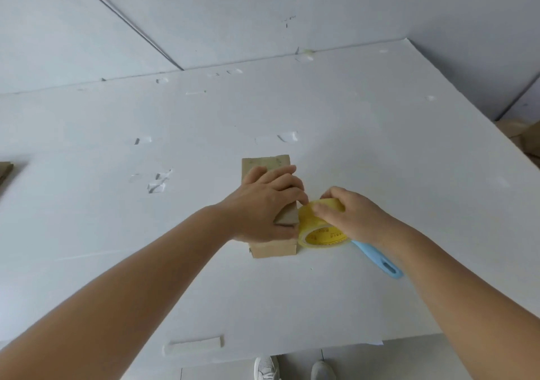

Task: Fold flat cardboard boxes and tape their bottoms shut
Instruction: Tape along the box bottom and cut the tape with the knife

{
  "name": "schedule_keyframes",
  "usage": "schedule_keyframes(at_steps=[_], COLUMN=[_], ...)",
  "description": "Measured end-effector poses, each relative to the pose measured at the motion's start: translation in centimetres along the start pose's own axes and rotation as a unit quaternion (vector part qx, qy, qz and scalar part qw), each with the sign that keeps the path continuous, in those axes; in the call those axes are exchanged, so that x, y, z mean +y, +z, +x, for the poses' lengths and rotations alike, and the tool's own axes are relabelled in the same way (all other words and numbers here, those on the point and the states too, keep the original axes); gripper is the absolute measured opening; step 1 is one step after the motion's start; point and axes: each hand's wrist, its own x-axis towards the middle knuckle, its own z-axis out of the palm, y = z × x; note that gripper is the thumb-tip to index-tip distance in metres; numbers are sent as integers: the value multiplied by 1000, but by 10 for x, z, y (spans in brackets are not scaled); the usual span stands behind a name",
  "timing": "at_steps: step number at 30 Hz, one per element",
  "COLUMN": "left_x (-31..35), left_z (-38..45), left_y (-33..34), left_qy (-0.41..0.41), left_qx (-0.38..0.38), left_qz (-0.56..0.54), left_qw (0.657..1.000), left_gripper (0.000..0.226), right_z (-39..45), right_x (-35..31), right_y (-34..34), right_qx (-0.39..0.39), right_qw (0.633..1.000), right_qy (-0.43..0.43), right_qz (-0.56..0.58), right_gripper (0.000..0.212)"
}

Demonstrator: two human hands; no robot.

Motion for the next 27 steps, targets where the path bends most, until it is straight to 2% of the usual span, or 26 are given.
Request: schedule_keyframes(at_steps=[2, 6, 10, 13, 16, 19, 22, 27], left_x=[-1, 3, 3, -1, -5, -8, -5, 4], left_z=[0, 26, 51, 51, 48, 49, 53, 76], left_y=[-3, -19, -19, -9, -1, -2, -7, -24], left_qy=[-11, -6, -23, 2, 33, 34, 20, -43], left_qx=[-13, -21, -140, -138, -106, -103, -140, -228], left_qz=[4, 52, -2, -35, -36, -42, -46, -72], left_qw=[1000, 998, 990, 990, 993, 993, 989, 970], left_gripper=[56, 53, 41, 45, 50, 53, 59, 55], right_z=[-2, -1, 2, 7, 15, 21, 21, 12], right_x=[7, 7, -1, -5, -10, -15, -15, -18], right_y=[-4, -9, -20, -29, -31, -29, -32, -47], right_qx=[-17, -25, -46, -36, -38, -33, -13, 34], right_qw=[998, 992, 985, 994, 999, 992, 971, 966], right_qy=[-2, -2, -1, -14, -10, -3, -10, -58], right_qz=[54, 121, 169, 103, -4, -122, -237, -248], right_gripper=[24, 30, 20, 18, 12, 14, 14, 13])
